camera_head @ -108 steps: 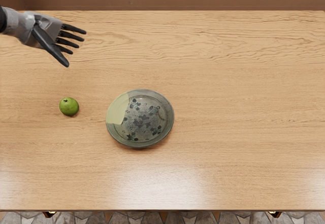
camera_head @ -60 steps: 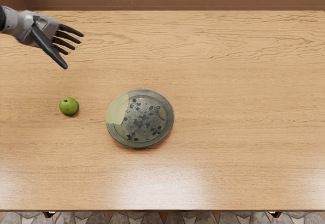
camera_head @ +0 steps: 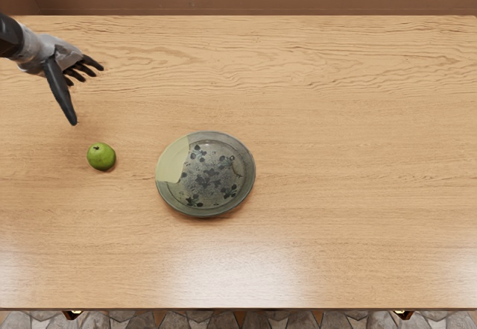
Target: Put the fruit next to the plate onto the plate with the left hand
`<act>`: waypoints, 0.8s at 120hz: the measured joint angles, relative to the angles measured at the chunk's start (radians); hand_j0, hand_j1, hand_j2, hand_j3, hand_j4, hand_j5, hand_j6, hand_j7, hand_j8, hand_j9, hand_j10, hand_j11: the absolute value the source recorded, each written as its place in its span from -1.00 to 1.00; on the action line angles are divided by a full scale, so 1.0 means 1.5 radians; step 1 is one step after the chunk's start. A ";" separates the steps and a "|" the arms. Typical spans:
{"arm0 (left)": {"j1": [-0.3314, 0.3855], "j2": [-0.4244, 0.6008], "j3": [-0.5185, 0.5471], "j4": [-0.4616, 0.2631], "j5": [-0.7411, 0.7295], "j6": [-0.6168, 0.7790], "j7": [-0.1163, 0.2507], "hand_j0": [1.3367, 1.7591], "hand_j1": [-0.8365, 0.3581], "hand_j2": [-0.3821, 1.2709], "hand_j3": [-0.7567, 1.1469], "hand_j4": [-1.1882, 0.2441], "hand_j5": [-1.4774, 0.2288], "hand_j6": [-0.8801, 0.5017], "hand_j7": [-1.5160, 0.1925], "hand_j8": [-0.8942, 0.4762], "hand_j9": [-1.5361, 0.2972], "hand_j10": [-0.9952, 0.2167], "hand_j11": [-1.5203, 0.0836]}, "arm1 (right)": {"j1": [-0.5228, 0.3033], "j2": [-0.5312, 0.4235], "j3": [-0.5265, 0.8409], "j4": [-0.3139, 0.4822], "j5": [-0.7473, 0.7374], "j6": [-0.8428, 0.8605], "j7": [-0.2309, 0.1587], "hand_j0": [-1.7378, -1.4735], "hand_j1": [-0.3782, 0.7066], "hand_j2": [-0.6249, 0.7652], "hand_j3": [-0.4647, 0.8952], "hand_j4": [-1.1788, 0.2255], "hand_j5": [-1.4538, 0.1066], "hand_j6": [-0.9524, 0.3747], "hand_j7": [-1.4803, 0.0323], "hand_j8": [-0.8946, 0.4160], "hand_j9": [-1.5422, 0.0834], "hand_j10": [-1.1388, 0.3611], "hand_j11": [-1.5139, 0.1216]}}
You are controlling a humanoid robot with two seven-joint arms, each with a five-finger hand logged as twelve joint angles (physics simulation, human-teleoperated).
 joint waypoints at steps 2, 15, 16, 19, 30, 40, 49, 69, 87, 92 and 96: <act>0.000 0.023 0.001 -0.010 0.007 0.002 0.000 0.52 0.94 -0.53 -0.20 0.62 0.70 0.23 0.74 0.26 0.64 0.60 0.86 | 0.000 0.000 0.000 0.000 0.000 0.000 0.000 -0.40 -0.93 -0.10 -0.32 0.67 0.85 0.42 0.94 0.35 0.88 0.51 0.84; 0.008 0.149 0.006 -0.172 0.051 0.078 0.000 0.52 0.95 -0.53 -0.20 0.63 0.70 0.24 0.75 0.27 0.65 0.61 0.87 | 0.000 0.000 0.000 0.000 0.000 0.000 0.000 -0.40 -0.93 -0.10 -0.32 0.67 0.85 0.42 0.94 0.35 0.88 0.51 0.84; 0.010 0.151 0.006 -0.185 0.055 0.085 0.000 0.52 0.95 -0.53 -0.20 0.63 0.70 0.24 0.75 0.27 0.65 0.61 0.87 | 0.000 0.000 0.000 0.000 0.000 0.000 0.000 -0.40 -0.93 -0.10 -0.32 0.67 0.85 0.42 0.94 0.35 0.88 0.51 0.84; 0.022 0.149 0.007 -0.217 0.069 0.106 0.000 0.52 0.95 -0.53 -0.20 0.63 0.71 0.24 0.75 0.28 0.65 0.61 0.87 | 0.000 0.000 0.000 0.000 0.000 0.000 0.000 -0.40 -0.93 -0.10 -0.32 0.67 0.85 0.42 0.94 0.35 0.88 0.51 0.84; 0.059 0.146 0.007 -0.305 0.128 0.185 0.000 0.52 0.96 -0.53 -0.20 0.63 0.71 0.24 0.75 0.28 0.66 0.61 0.87 | 0.000 0.000 0.000 0.000 0.000 0.000 0.000 -0.40 -0.93 -0.10 -0.32 0.67 0.85 0.42 0.94 0.35 0.88 0.51 0.84; 0.062 0.139 0.005 -0.346 0.154 0.229 0.000 0.52 0.96 -0.53 -0.20 0.63 0.71 0.25 0.76 0.28 0.66 0.61 0.88 | 0.000 0.000 0.000 0.000 0.000 0.000 0.000 -0.40 -0.93 -0.10 -0.32 0.67 0.85 0.42 0.94 0.35 0.88 0.51 0.84; 0.062 0.139 0.001 -0.365 0.164 0.249 0.000 0.52 0.96 -0.53 -0.20 0.64 0.71 0.25 0.76 0.28 0.66 0.62 0.88 | 0.000 0.000 0.000 0.000 0.000 0.000 0.000 -0.40 -0.93 -0.10 -0.32 0.67 0.85 0.42 0.94 0.35 0.88 0.51 0.84; 0.070 0.128 -0.001 -0.391 0.172 0.264 0.000 0.52 0.97 -0.53 -0.20 0.64 0.72 0.25 0.76 0.28 0.66 0.62 0.88 | 0.000 0.000 0.000 0.000 0.000 0.000 0.000 -0.40 -0.93 -0.10 -0.32 0.67 0.85 0.42 0.94 0.35 0.88 0.51 0.84; 0.102 0.098 -0.002 -0.402 0.174 0.268 0.000 0.52 0.94 -0.53 -0.20 0.62 0.70 0.23 0.74 0.26 0.64 0.60 0.86 | 0.000 0.000 0.000 0.000 0.000 0.000 0.000 -0.40 -0.93 -0.10 -0.32 0.67 0.85 0.42 0.94 0.35 0.88 0.51 0.84; 0.106 0.098 -0.002 -0.403 0.175 0.279 0.000 0.52 0.93 -0.53 -0.20 0.61 0.69 0.22 0.73 0.26 0.64 0.59 0.85 | 0.000 0.000 0.000 0.000 0.000 0.000 0.000 -0.40 -0.93 -0.10 -0.32 0.67 0.85 0.42 0.94 0.35 0.88 0.51 0.84; 0.121 0.097 -0.001 -0.405 0.176 0.297 0.000 0.52 0.93 -0.53 -0.20 0.61 0.68 0.22 0.73 0.25 0.63 0.58 0.85 | 0.000 0.000 0.000 0.000 0.000 0.000 0.000 -0.40 -0.93 -0.10 -0.32 0.67 0.85 0.42 0.94 0.35 0.88 0.51 0.84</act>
